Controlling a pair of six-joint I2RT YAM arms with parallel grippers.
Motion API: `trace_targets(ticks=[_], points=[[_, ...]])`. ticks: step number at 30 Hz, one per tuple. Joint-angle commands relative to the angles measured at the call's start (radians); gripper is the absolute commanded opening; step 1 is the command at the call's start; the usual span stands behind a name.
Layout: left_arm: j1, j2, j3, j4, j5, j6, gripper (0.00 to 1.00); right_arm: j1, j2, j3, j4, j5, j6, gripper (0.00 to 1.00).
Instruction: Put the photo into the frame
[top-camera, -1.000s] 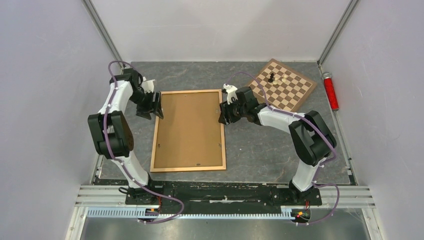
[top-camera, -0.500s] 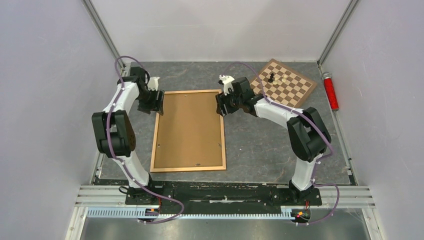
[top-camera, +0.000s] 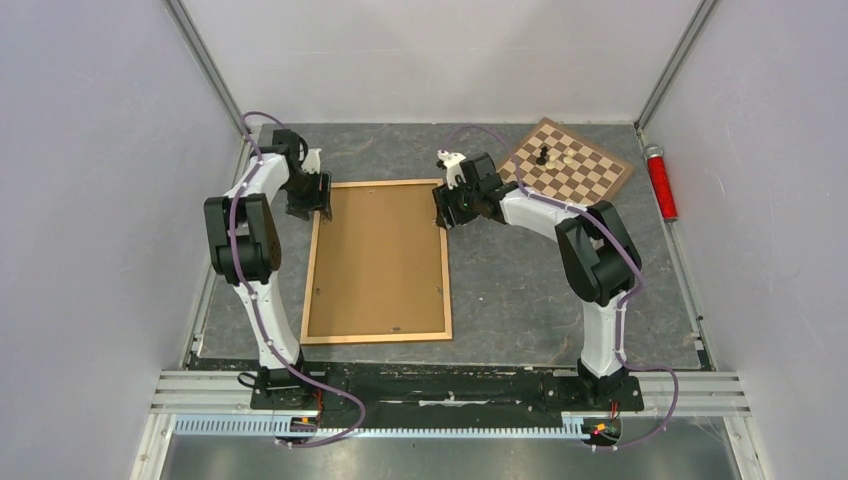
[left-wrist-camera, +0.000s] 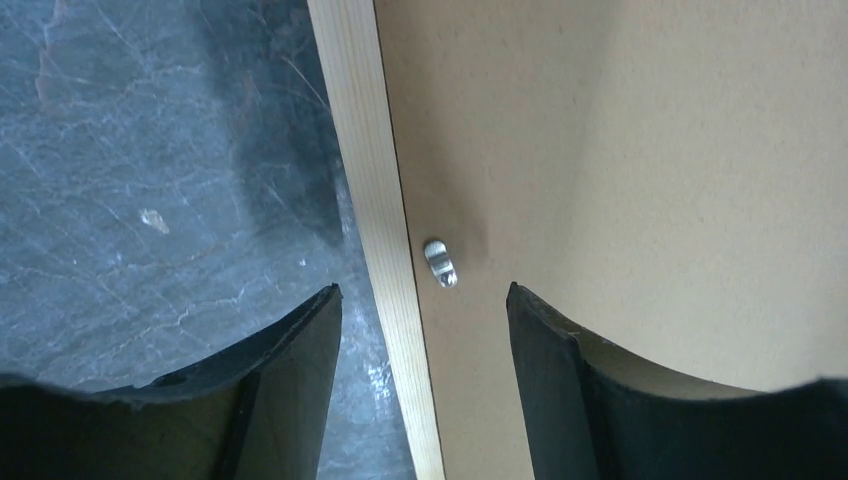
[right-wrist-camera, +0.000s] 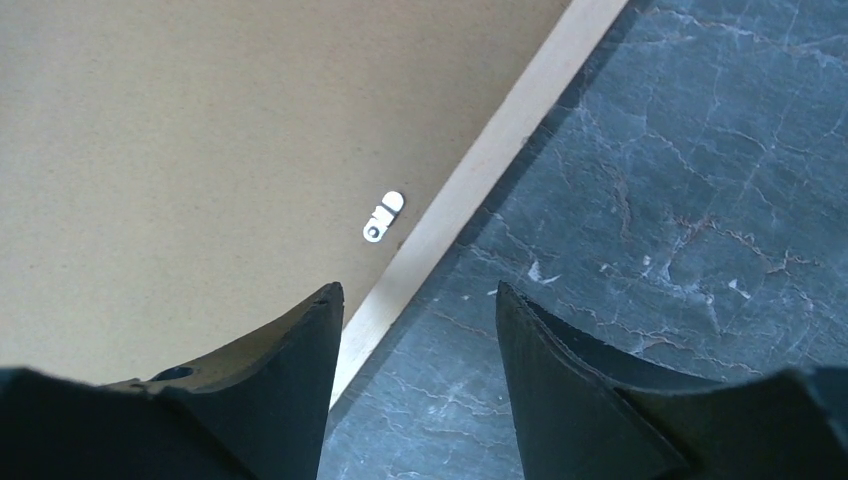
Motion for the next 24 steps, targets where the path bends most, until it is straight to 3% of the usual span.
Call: trace_targets(ticks=[1, 24], points=[[0.002, 0.039, 0.061, 0.038, -0.023, -0.091, 0.66, -0.017, 0.020, 0.040, 0.026, -0.033, 0.013, 0.60], [0.004, 0.076, 0.033, 0.067, -0.058, -0.138, 0.46, -0.023, 0.019, -0.052, 0.077, -0.062, 0.037, 0.56]])
